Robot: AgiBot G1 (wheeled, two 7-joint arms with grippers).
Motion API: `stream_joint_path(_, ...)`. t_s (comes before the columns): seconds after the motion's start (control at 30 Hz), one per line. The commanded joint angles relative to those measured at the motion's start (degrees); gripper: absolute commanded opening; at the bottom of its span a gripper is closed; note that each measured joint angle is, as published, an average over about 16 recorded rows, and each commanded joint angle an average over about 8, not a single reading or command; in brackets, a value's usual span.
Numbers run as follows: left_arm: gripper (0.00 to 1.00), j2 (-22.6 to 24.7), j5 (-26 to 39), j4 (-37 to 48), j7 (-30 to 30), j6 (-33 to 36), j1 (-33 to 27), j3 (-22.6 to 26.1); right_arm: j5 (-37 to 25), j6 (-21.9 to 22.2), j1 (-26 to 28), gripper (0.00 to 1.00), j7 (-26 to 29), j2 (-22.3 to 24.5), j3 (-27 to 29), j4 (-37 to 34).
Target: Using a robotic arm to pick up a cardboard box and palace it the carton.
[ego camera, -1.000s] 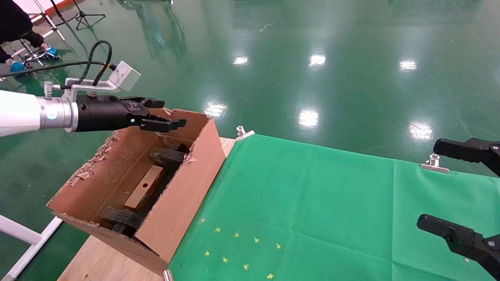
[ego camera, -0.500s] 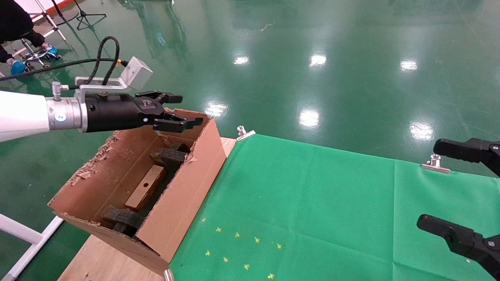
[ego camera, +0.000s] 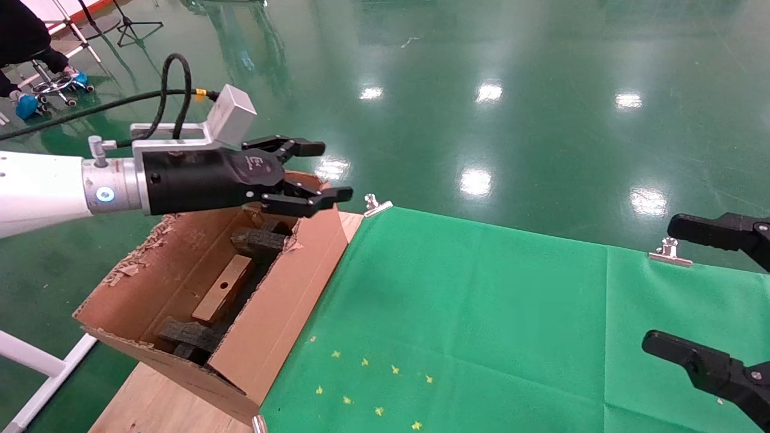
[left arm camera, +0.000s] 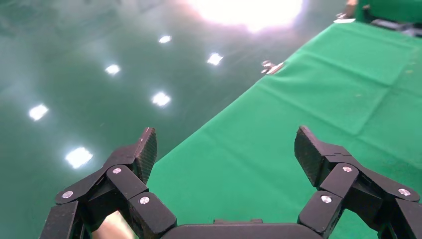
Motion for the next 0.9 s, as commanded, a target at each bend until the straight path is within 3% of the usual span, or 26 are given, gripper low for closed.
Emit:
stream_joint_path(0.03,1.00,-0.1,-1.6,-1.7,0.0,0.4,1.1,-0.3,0.0,0.0,0.0,1.00,0.0,0.0,0.0,0.0)
stream_joint_path(0.9,1.00,-2.0,-22.1,-23.9,0.4,5.1,16.0,-4.1,0.0,0.0,0.0,1.00,0.0,0.0,0.0,0.0)
